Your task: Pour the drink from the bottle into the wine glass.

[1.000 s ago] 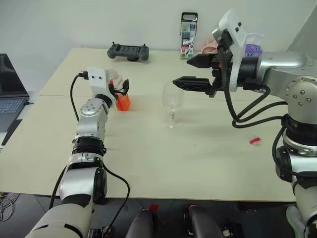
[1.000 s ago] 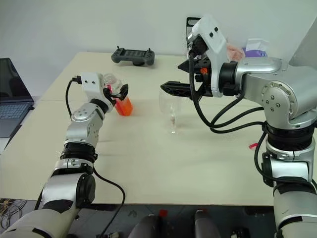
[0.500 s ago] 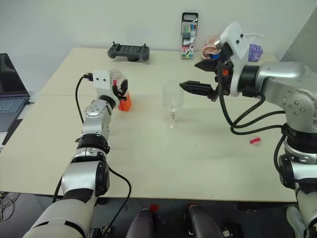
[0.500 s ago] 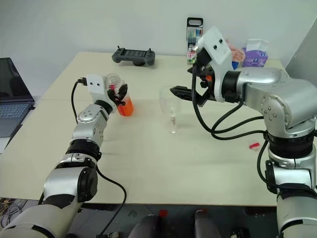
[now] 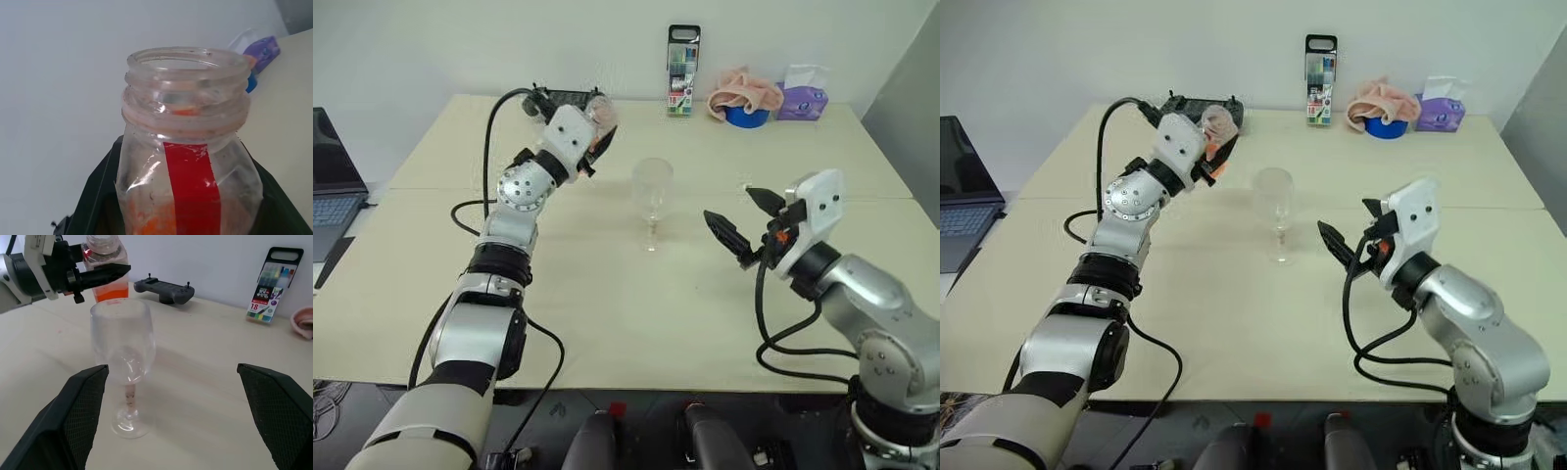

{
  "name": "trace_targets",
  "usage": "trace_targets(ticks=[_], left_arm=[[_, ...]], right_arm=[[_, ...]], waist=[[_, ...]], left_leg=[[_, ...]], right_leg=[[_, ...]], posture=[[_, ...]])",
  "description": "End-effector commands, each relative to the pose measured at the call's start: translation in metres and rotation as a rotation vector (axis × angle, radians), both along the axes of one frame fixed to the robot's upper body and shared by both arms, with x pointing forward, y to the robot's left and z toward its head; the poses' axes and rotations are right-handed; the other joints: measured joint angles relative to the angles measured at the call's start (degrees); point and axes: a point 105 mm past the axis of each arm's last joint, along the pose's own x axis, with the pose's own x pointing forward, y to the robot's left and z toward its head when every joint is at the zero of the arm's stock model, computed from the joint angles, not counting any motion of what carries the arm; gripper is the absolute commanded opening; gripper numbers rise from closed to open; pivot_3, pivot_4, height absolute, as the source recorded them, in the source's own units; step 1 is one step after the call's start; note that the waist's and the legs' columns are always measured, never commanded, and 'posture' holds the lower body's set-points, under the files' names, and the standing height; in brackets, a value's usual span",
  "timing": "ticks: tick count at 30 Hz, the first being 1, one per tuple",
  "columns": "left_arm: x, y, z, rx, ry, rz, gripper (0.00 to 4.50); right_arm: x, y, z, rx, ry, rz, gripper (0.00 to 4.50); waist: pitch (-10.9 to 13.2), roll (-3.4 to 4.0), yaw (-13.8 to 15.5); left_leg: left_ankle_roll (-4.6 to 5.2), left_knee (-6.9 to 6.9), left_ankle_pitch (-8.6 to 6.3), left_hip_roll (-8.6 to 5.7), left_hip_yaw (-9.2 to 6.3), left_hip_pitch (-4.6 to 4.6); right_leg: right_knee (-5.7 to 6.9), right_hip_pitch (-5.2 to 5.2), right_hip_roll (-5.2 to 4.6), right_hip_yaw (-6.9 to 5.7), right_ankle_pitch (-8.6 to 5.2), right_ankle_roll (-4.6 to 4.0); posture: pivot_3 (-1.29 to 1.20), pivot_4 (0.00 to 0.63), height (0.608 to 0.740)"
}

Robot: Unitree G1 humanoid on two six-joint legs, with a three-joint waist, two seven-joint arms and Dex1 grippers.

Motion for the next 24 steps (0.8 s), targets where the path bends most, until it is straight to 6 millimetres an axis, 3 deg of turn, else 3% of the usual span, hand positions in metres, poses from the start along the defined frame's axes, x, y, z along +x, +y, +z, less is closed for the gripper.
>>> trace_targets(ticks=[1,5,12,24], left_arm=[[-0.015,0.0,0.034,0.112,-0.183,-0.006,1.84],[-0.017,-0.005,0.026,0.256,-0.217,-0.018,1.82],[-0.016,-0.011,0.02,0.443,-0.289,-0.008,1.82],[-0.009,-0.019,0.024,0.548,-0.36,0.02,1.81]], right_arm=[[-0.009,0.013,0.004,-0.005,-0.06,0.007,4.5],[-0.009,0.016,-0.001,-0.025,-0.076,-0.011,4.5],[-0.015,0.017,-0.013,0.002,-0.075,-0.001,4.5],[-0.015,0.024,-0.02,0.007,-0.058,-0.002,4.5]], waist=[[0.0,0.01,-0.1],[0.0,0.01,0.1],[0.0,-0.01,0.3],[0.0,-0.01,0.2]], left_leg=[[0.03,-0.01,0.02,0.0,0.04,0.05],[0.1,-0.08,0.06,-0.01,0.05,0.68],[0.09,-0.05,0.05,-0.15,0.03,0.68],[0.1,-0.06,0.05,-0.13,0.01,0.69]], right_leg=[[0.01,0.04,0.06,-0.02,0.0,-0.01],[0.0,0.74,0.35,-0.16,-0.02,0.03],[-0.07,0.85,0.22,-0.14,-0.04,0.06],[-0.05,0.85,0.23,-0.18,-0.04,0.07]], posture=[[0.0,0.15,0.74],[0.0,0.15,0.74],[0.0,0.15,0.74],[0.0,0.15,0.74]])
